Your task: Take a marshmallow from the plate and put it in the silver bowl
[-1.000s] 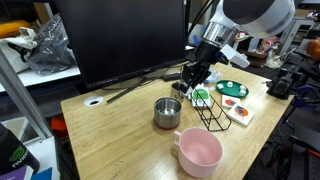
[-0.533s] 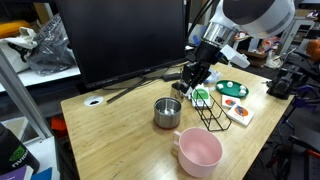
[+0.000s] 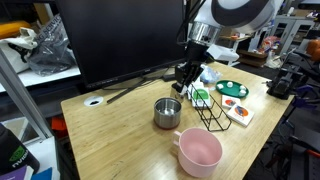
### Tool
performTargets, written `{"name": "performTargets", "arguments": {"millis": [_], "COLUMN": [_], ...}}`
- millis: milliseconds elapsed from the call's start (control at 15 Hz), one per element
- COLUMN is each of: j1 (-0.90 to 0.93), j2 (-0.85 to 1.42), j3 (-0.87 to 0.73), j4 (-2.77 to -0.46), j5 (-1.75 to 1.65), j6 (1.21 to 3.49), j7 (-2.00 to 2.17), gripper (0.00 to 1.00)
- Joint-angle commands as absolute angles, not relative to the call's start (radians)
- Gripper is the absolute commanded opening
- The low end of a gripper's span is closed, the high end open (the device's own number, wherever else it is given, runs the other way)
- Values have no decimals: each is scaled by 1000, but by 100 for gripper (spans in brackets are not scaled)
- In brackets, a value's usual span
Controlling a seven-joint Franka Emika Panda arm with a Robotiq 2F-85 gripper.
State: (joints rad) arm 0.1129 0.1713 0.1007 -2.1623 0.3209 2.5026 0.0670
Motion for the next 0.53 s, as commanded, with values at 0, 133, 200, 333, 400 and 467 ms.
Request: {"name": "performTargets", "arguments": {"millis": [0, 133, 200, 333, 400, 467], "j1": [113, 118, 121, 125, 123, 127], "j2": [261, 308, 329, 368, 386, 402], "j3": [104, 105, 105, 105, 110, 106], "j4": [-2033, -1974, -1948, -1905, -1887, -1872], "j5": [252, 229, 220, 209, 216, 207], "j6": [2404, 2387, 2375, 2354, 2339, 2328], "j7": [93, 93, 96, 99, 88, 96], "gripper": [7, 7, 7, 7, 7, 7]}}
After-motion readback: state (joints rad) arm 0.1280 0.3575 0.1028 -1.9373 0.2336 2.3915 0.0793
